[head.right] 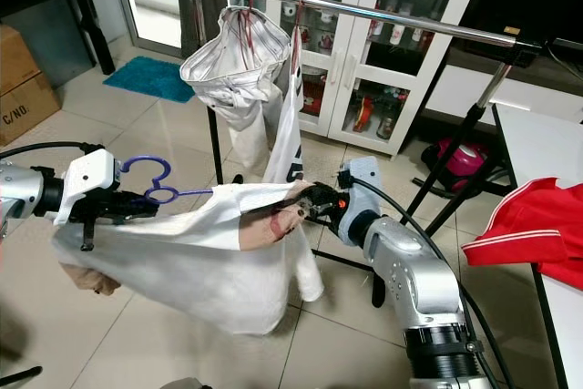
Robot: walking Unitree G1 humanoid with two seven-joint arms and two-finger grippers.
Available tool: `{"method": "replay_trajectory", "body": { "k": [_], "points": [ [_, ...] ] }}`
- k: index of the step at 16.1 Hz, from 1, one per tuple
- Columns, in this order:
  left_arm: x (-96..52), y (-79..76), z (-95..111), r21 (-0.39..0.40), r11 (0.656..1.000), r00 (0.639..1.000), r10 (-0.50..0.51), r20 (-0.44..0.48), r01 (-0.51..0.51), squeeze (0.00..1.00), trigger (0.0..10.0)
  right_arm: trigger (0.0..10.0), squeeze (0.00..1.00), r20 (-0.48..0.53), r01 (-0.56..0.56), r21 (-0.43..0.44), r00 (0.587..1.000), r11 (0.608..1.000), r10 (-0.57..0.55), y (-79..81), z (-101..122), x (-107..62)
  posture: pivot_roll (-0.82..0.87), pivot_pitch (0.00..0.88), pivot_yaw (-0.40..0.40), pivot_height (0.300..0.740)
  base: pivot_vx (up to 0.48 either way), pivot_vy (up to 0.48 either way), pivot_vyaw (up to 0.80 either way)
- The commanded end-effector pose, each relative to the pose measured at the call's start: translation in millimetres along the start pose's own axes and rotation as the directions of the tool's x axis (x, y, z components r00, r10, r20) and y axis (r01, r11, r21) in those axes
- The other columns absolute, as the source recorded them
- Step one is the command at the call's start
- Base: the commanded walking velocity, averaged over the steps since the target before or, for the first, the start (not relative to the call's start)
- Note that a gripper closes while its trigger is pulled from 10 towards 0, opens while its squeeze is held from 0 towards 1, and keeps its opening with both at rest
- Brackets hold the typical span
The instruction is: Hang hanger
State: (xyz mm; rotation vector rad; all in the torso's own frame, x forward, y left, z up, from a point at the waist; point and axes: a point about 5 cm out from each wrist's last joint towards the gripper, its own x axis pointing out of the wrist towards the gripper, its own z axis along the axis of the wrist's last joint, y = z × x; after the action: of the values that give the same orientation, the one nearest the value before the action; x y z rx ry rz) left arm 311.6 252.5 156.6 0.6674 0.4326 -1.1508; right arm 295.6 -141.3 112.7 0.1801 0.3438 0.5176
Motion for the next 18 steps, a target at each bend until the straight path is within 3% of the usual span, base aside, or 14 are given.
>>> {"method": "replay_trajectory", "body": {
  "k": [1, 5, 10, 18],
  "points": [
    [-6.4, -2.0, -7.9, -0.007, 1.0, 0.996, -0.024, -0.082, 0.024, 0.0, 0.0, 0.0, 0.0, 0.056, 0.067, 0.005, 0.996, 0.998, -0.067, -17.0, 13.5, -7.9, -0.03, 0.0, -0.022, 0.74, 0.0, 0.0, 0.0],
    [-7.1, -10.6, -11.3, -0.007, 0.994, 0.988, -0.112, -0.11, 0.112, 0.0, 0.0, 0.0, 0.0, 0.045, 0.103, 0.027, 0.994, 0.994, -0.104, -25.8, 11.0, -7.9, -0.03, 0.0, -0.021, 0.74, 0.0, 0.0, 0.0],
    [-8.2, -10.6, -29.1, 0.003, 0.997, 0.963, -0.077, -0.258, 0.08, 0.0, 0.0, 0.0, 0.0, 0.053, 0.114, 0.06, 0.992, 0.992, -0.117, -30.3, 11.3, -9.6, -0.03, 0.0, -0.02, 0.74, 0.0, 0.0, 0.0],
    [-13.9, -24.8, -11.6, -0.029, 0.964, 0.948, -0.265, -0.175, 0.264, 0.0, 0.0, 0.0, 0.0, -0.02, 0.148, 0.099, 0.989, 0.984, -0.147, -37.6, -11.6, -10.0, -0.03, 0.0, -0.022, 0.74, 0.0, 0.0, 0.0]
  ]
}}
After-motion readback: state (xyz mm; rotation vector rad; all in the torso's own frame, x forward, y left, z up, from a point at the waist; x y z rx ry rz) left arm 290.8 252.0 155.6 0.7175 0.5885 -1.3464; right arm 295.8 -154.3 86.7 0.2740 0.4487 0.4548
